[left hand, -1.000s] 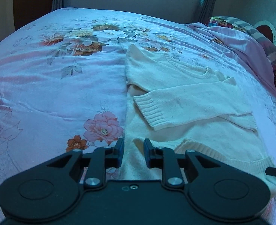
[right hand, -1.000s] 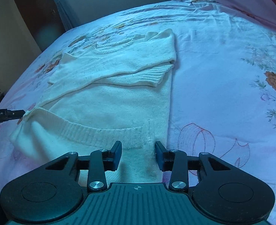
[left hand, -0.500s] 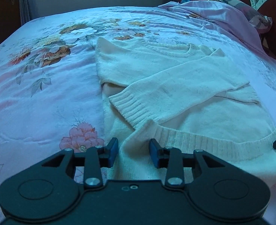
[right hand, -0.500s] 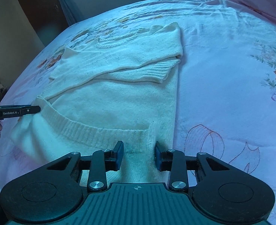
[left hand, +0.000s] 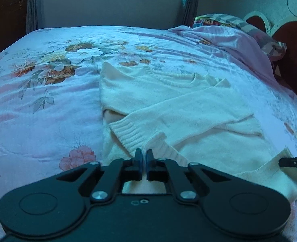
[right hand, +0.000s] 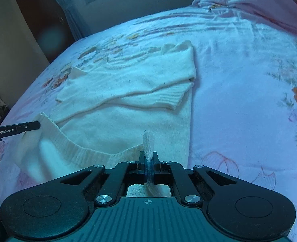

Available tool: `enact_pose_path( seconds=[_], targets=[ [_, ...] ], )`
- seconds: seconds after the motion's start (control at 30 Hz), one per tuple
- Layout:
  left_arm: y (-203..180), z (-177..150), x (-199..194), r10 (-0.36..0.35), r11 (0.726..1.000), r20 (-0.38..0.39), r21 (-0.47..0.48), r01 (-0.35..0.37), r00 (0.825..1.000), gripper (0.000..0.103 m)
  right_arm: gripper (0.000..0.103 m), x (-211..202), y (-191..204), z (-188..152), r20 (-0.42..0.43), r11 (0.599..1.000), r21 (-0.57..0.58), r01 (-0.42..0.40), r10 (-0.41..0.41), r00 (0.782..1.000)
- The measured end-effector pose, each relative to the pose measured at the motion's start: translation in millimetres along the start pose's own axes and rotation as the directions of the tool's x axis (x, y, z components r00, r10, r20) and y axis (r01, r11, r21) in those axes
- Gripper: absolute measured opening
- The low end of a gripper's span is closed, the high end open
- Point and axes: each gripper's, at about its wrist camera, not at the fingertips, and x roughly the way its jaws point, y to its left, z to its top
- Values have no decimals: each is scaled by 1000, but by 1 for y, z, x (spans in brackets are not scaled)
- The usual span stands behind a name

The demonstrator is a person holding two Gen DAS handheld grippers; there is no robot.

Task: Fold small clothes
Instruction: 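Lift the hem with both tools and fold it over onto the collar, then open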

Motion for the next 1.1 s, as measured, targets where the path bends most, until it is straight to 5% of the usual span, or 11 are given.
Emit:
enact_pose_path(
  seconds=[0.27,0.57,0.83,1.03,1.1],
  targets=[
    [11,38,-7,-1,993,108,-115,14,994,2,3,-5,-1,53,136,1000,7,6,-7,991],
    [23,122,57,29,983,175,-182,3,984,2,3,58,-18,157,225,999,1,47,-46,973],
    [33,163,141,73,975,148,-217,-40,986,2,3,147,-43,219,218,994,12,108,-108,970],
    [34,141,203,154,974,4,-168,-151,988,2,3,218,-57,212,117,969,-58,241,-233,965],
    [32,130,207,173,975,9,-141,-170,985,6,3,227,-54,206,121,958,-96,272,-260,958]
  ],
)
